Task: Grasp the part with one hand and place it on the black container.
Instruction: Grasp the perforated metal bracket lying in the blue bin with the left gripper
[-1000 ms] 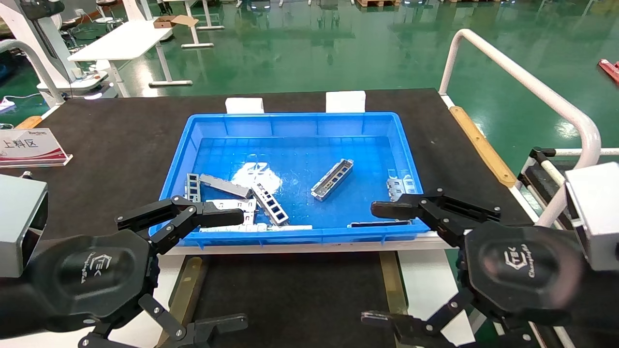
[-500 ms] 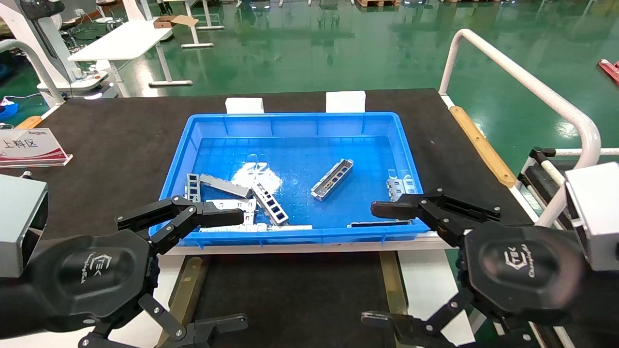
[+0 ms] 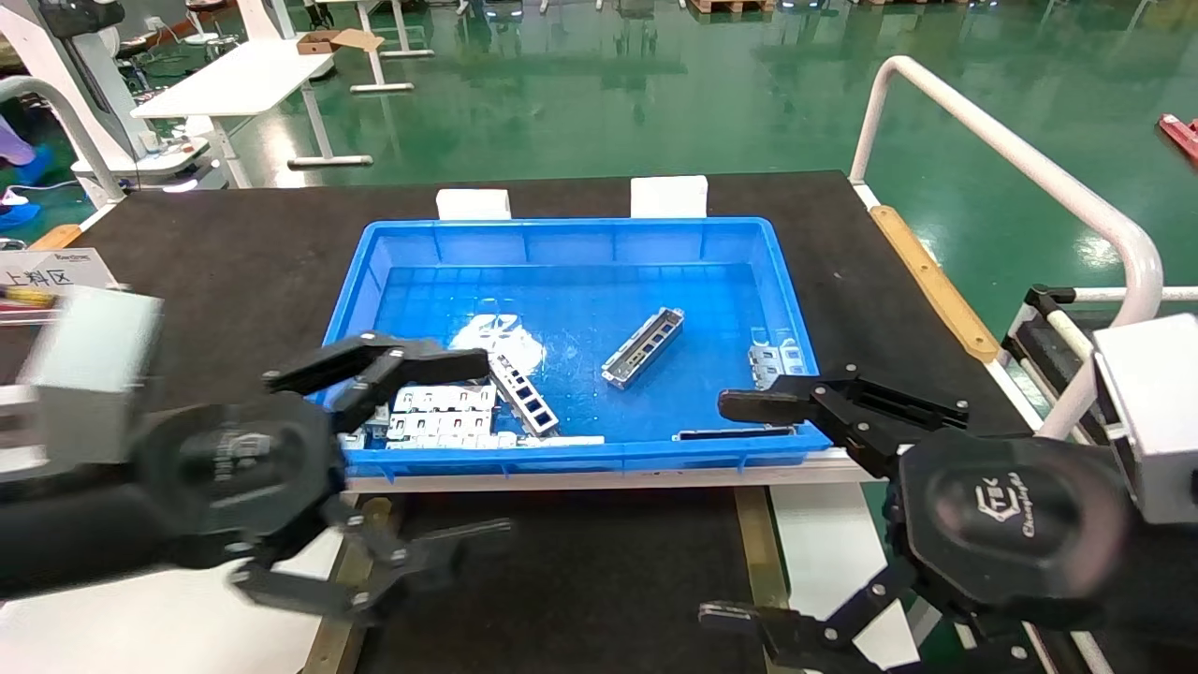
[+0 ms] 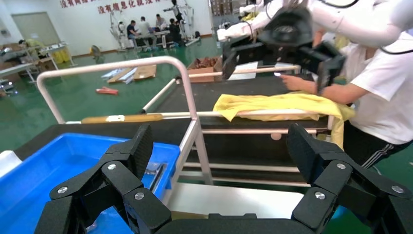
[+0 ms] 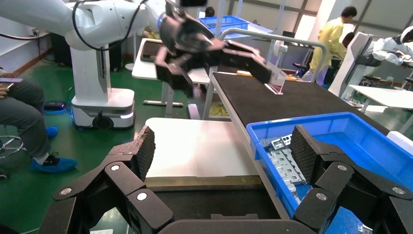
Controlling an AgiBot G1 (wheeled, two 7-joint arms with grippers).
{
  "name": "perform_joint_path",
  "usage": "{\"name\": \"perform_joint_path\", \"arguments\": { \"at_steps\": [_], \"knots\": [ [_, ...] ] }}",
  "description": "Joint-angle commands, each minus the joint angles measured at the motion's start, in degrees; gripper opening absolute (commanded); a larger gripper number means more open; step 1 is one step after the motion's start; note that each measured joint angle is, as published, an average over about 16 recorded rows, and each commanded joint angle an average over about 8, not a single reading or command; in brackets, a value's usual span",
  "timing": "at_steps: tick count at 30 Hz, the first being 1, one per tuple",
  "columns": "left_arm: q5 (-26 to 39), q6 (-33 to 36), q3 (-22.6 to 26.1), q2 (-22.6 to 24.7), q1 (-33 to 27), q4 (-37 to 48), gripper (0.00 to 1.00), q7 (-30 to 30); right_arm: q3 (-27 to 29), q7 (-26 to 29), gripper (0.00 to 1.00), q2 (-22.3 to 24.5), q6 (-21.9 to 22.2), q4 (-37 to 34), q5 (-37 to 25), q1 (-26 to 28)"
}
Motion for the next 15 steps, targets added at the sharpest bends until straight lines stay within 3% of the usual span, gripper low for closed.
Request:
{"name": "perform_joint_path", "arguments": {
  "at_steps": [1,15],
  "knots": [
    [0.7,-0.6,0.5,1.3,-0.4,1.0,1.0,0.3,0.0,0.0,1.0,0.0,0.0,0.0,0.0,0.0],
    [12.3,-3.4,7.1,16.6,-11.4,21.9,1.0,10.8,0.0,0.0,1.0,0.0,0.0,0.0,0.0,0.0]
  ]
}}
